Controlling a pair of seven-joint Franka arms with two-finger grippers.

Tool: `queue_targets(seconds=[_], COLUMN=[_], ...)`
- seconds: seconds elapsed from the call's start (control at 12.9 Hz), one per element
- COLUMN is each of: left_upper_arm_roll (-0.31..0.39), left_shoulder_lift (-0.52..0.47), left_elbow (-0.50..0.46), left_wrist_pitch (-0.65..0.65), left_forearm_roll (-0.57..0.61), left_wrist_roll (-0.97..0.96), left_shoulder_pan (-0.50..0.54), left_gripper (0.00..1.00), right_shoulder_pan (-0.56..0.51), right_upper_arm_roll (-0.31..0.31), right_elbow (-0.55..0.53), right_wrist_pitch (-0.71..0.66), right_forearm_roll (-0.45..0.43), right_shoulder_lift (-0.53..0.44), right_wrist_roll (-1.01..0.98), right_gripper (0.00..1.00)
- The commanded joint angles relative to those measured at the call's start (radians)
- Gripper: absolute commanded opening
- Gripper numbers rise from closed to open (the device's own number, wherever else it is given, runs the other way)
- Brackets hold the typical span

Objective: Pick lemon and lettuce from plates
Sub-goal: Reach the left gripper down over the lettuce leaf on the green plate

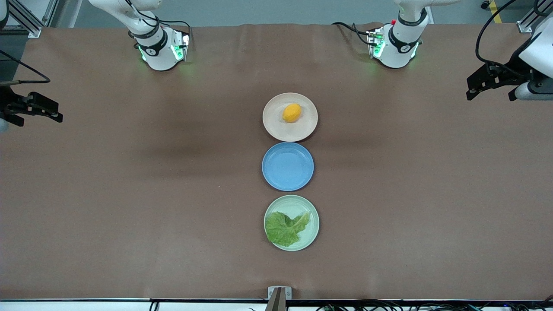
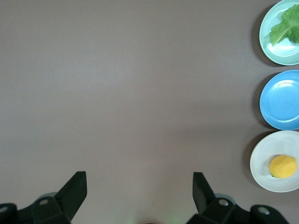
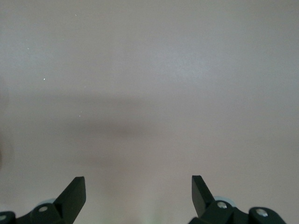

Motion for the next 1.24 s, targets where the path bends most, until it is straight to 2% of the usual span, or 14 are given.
queue_targets(seconds=[0.0, 0.15, 0.39, 0.62, 0.85, 1.16], left_upper_arm_roll=[-0.005, -0.006, -0.049, -0.121, -0.115, -0.110], left_shoulder_lift=[0.015, 0.038, 0.171, 0.301, 0.436, 0.630], left_elbow=[0.021, 0.027, 0.090, 0.093, 0.101, 0.187], left_wrist_pitch=[-0.015, -0.010, 0.051, 0.239, 0.465, 0.644], left_forearm_roll=[0.010, 0.013, 0.030, 0.030, 0.039, 0.076], left_wrist_roll=[0.003, 0.000, -0.003, -0.009, -0.092, -0.154], left_shoulder_pan=[-0.002, -0.009, -0.022, -0.046, -0.165, -0.282], left_gripper=[1.00, 1.00, 1.00, 1.00, 1.00, 1.00], right_shoulder_pan=[-0.008, 0.001, 0.004, 0.018, 0.020, 0.024], right_upper_arm_roll=[0.020, 0.019, 0.019, 0.019, 0.019, 0.019], right_elbow=[-0.109, -0.116, -0.186, -0.192, -0.192, -0.192], right_wrist_pitch=[0.057, 0.051, 0.083, 0.088, 0.089, 0.092], right_forearm_roll=[-0.007, -0.007, -0.005, 0.004, 0.005, 0.005], right_shoulder_lift=[-0.087, -0.098, -0.152, -0.158, -0.158, -0.156], right_wrist_roll=[-0.006, -0.006, -0.005, -0.003, -0.003, -0.003], right_gripper=[1.00, 1.00, 1.00, 1.00, 1.00, 1.00])
